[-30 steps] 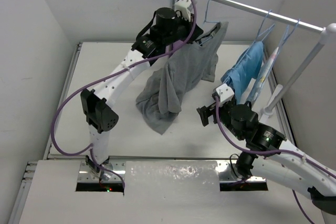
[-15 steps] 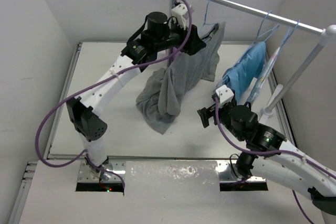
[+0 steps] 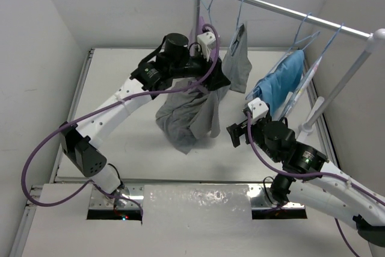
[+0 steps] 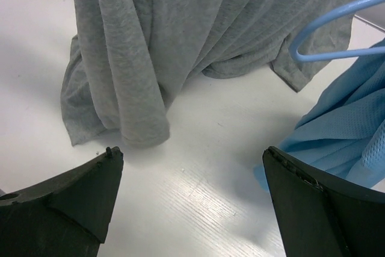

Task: Place the t-shirt on the hanger
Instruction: Reset both arms

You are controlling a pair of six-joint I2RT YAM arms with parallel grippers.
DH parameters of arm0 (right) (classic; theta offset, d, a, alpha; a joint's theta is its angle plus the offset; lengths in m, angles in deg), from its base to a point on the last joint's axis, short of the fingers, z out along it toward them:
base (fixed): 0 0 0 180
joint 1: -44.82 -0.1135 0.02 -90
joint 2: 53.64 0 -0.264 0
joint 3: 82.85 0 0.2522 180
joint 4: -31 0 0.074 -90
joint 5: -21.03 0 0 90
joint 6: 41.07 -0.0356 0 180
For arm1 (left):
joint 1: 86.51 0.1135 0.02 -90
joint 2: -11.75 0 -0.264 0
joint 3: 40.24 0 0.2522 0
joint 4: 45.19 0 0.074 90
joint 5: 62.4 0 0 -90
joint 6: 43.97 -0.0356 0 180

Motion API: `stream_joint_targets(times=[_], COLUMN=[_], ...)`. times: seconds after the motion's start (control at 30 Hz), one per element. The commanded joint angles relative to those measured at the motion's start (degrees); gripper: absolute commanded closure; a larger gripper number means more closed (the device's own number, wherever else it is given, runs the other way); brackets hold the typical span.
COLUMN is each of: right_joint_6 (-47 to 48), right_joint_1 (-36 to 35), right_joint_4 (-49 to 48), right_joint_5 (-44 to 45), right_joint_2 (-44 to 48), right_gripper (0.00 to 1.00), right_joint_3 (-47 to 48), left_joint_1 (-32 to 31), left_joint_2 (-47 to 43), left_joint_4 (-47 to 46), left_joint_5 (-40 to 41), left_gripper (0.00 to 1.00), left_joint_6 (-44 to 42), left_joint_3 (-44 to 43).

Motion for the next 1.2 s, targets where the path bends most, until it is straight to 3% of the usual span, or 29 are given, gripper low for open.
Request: stream_joint_targets(times=[0.0,0.3,0.47,0.63,0.83,1.17], right_joint_6=[-1.68,-2.12,-1.51,-2.99,-8.61,-17.32], right_joint_1=[-0.09,-0.09,-0.09,-0.09,-0.09,-0.09], right_joint_4=[0.4,2.16,3.04,4.09,8.57,11.13], right_joint_5=[1.68,2.92,2.21,3.26,6.51,5.46], right_joint_2=[0.48,-0.74,-3.73,-3.3,-1.89,-4.26], right_gripper=[0.05,0.05,0.05,0.02,0.01,0.01], right_joint_3=[1.49,1.75,2.19,-0.18,-3.78,-11.6], left_joint_1=[-0.51,-0.42,2.12,15.44,26.19,35.87], left_joint_2=[-3.38,-9.1,-11.73,-15.69,-20.79,-22.55], left_joint_4=[0.61,4.91,10.87,11.42,9.58,2.9], left_joint_5=[-0.6,8.98,8.37,5.3,6.44,1.69], left_gripper=[0.36,0.34,0.28,0.26,0.22,0.22], left_joint_6=[-2.47,-7.22,-10.12,-9.42,-13.73,-13.2], left_joint_3=[1.74,3.34,1.93,6.13,15.8,33.45])
